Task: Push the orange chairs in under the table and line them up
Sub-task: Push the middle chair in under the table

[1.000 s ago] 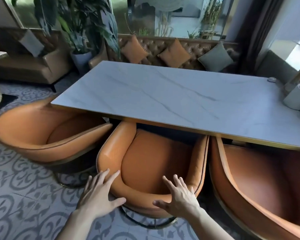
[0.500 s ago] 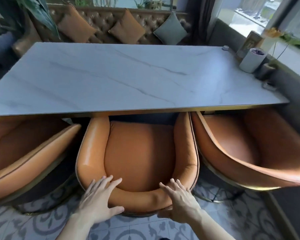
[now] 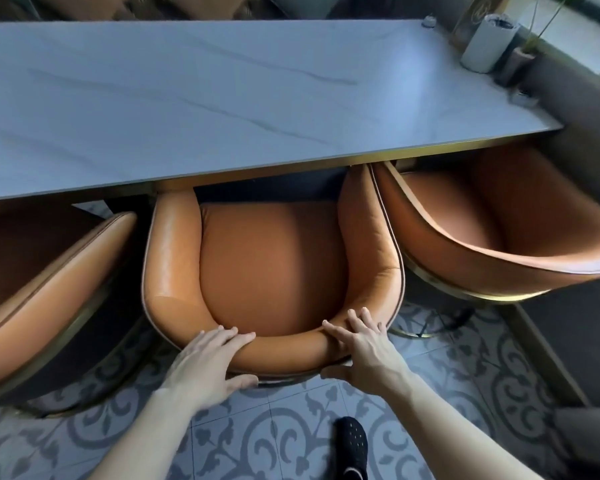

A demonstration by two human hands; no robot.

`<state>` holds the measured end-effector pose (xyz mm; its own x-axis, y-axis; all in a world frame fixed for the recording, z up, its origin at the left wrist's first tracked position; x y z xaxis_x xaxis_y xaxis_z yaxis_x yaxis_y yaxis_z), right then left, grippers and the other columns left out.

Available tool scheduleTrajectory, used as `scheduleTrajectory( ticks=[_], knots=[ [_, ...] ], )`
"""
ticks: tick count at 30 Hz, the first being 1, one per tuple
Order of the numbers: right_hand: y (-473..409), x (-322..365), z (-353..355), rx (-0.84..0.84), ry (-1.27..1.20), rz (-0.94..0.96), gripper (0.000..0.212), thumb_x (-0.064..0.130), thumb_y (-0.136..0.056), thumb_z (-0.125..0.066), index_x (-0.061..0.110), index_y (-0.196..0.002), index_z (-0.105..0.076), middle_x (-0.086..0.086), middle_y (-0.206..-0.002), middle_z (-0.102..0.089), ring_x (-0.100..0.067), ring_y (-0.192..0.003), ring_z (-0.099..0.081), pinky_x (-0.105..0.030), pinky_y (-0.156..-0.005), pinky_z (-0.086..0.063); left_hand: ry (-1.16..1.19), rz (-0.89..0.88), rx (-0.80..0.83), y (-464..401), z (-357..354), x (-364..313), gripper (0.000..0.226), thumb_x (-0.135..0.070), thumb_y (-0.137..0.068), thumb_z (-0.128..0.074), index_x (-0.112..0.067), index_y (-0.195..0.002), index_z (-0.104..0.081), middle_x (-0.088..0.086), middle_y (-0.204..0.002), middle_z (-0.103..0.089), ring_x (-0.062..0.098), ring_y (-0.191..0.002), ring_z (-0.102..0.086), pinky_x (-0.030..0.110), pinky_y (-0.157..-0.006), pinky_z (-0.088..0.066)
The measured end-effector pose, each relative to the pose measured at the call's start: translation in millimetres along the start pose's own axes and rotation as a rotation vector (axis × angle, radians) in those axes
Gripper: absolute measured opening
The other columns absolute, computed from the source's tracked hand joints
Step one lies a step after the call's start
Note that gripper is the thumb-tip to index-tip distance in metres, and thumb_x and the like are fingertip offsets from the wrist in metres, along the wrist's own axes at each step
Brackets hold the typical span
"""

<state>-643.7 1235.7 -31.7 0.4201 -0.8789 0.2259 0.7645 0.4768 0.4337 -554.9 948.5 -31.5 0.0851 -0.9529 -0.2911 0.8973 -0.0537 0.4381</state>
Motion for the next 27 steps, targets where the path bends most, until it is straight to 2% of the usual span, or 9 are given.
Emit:
scheduleTrajectory(
  ticks=[9, 14, 19, 27],
  knots=[
    [-3.4, -7.1, -15.7, -0.021, -0.017, 0.026, 0.091, 0.073, -0.085, -0.059, 0.049, -0.159, -0.012, -0.013, -0.170, -0.008, -0.039, -0.156, 0.006, -0.062, -0.123, -0.007, -0.020, 0.025, -0.101, -2.7, 2.6, -3.4, 0.079, -0.085, -0.075, -0.045, -0.049, -0.144, -0.031, -0.022, -0.148, -0.038, 0.005, -0.138, -0.030, 0.034, -0.114, -0.028],
    [-11.3, -12.2, -18.6, -0.008, 0.012, 0.048, 0.087, 0.074, -0.087, -0.054, 0.048, -0.158, -0.012, -0.016, -0.168, -0.011, -0.042, -0.156, 0.004, -0.064, -0.122, -0.005, -0.043, 0.039, -0.147, -1.6, -0.4, -1.9, 0.078, -0.089, -0.073, -0.038, -0.051, -0.142, -0.033, -0.025, -0.141, -0.041, 0.004, -0.133, -0.037, 0.033, -0.107, -0.038],
    [-11.8, -15.0, -22.5, -0.043, -0.022, 0.061, 0.086, 0.073, -0.087, -0.054, 0.048, -0.158, -0.012, -0.018, -0.168, -0.013, -0.043, -0.156, 0.004, -0.064, -0.122, -0.002, -0.049, 0.049, -0.158, 0.1, -5.3, -5.6, 0.080, -0.089, -0.074, -0.033, -0.049, -0.144, -0.033, -0.021, -0.142, -0.043, 0.005, -0.136, -0.036, 0.032, -0.118, -0.025],
    [-17.0, -21.4, -20.8, -0.060, -0.019, 0.093, 0.082, 0.072, -0.087, -0.056, 0.049, -0.156, -0.020, -0.018, -0.166, -0.019, -0.043, -0.155, -0.002, -0.065, -0.120, -0.006, -0.034, 0.080, -0.162, 0.6, -11.4, -12.8, 0.073, -0.082, -0.081, -0.037, -0.046, -0.144, -0.036, -0.018, -0.141, -0.045, 0.006, -0.136, -0.037, 0.033, -0.121, -0.020]
  ],
)
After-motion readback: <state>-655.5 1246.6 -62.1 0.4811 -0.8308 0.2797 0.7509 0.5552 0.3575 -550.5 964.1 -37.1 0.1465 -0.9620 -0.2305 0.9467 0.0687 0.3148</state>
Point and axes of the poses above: each hand's wrist, its own y-axis away from the middle knuckle, its own z-axis out of the back of the hand, x = y × z, the point moved 2 cm from there along -y, towards the middle knuckle
